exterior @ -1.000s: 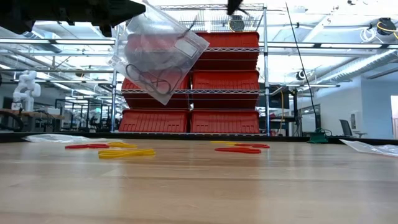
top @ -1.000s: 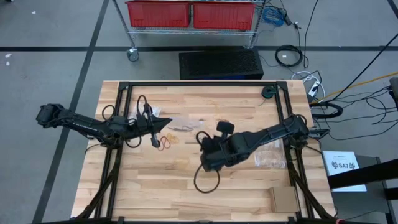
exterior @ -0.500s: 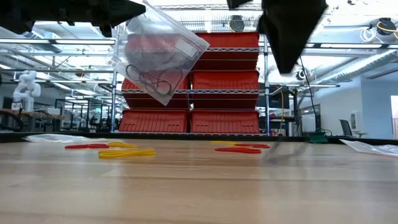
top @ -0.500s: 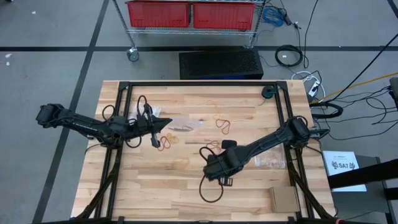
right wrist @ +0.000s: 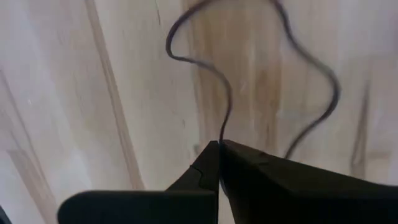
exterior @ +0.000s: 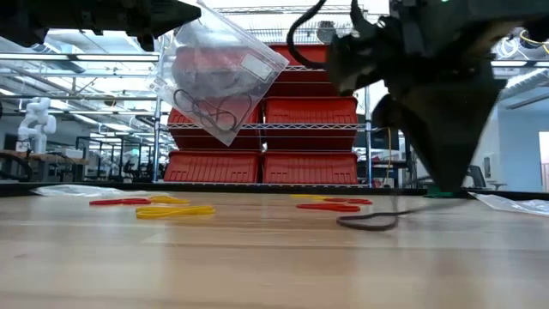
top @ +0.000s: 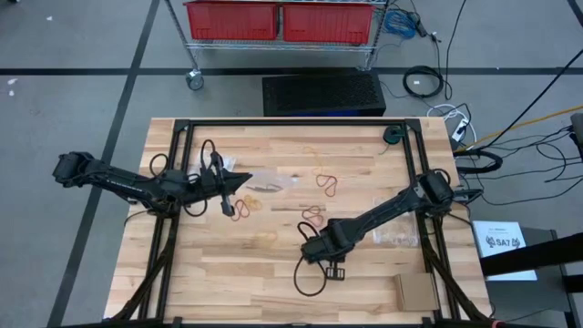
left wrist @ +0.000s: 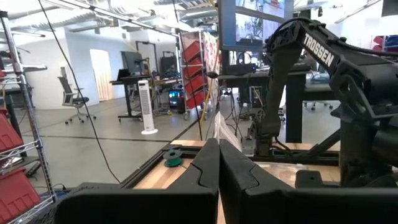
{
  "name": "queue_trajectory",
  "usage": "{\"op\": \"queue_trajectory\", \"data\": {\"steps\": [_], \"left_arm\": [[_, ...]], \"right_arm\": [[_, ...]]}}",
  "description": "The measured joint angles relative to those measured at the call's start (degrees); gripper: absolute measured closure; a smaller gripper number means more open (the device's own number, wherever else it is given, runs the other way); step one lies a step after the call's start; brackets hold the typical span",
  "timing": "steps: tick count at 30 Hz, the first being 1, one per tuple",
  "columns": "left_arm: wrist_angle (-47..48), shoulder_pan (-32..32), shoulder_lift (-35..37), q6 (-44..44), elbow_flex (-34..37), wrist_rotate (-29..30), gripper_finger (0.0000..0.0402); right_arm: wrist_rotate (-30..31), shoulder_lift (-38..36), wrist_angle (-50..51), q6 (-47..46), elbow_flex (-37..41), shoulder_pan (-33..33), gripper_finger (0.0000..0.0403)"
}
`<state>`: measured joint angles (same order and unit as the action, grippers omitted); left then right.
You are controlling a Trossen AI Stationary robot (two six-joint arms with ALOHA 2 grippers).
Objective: Sort rubber bands
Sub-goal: Put the rubber band into the zip bag
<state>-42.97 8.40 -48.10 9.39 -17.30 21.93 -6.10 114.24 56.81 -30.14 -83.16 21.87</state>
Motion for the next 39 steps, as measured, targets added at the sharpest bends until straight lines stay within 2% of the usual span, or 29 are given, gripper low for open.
{"op": "queue_trajectory", "data": {"steps": [6,12,16,25,28,30,33,39], "left_arm": [[-0.01,0.0,0.0,-0.02,0.0,0.0,0.0401],[0.0,-0.01,0.0,-0.02,0.0,0.0,0.0401],[-0.01,0.0,0.0,-0.02,0.0,0.0,0.0401],[-0.01,-0.01,0.0,-0.03,0.0,0.0,0.0401],[-0.01,-0.02,0.0,-0.02,0.0,0.0,0.0401],[0.01,0.0,0.0,-0.04,0.0,0.0,0.0401],[-0.01,-0.01,0.0,-0.04,0.0,0.0,0.0401],[0.11,-0.01,0.0,-0.07,0.0,0.0,0.0401]], "right_arm": [[0.28,0.0,-0.93,-0.66,0.59,-0.99,0.0403],[6.23,0.0,-1.8,-0.65,0.59,-3.29,0.039],[7.75,0.0,-4.43,0.24,0.59,-4.87,0.0358],[7.49,0.0,-5.64,-0.33,0.59,-5.2,0.0257],[6.82,0.0,-5.67,-1.91,0.59,-4.92,0.0226],[3.71,0.0,-5.7,-2.61,0.59,-4.92,0.0208],[0.1,0.0,-5.64,-6.51,0.58,-5.1,0.0187],[0.23,0.0,-0.95,-13.01,0.55,-6.85,0.016]]}}
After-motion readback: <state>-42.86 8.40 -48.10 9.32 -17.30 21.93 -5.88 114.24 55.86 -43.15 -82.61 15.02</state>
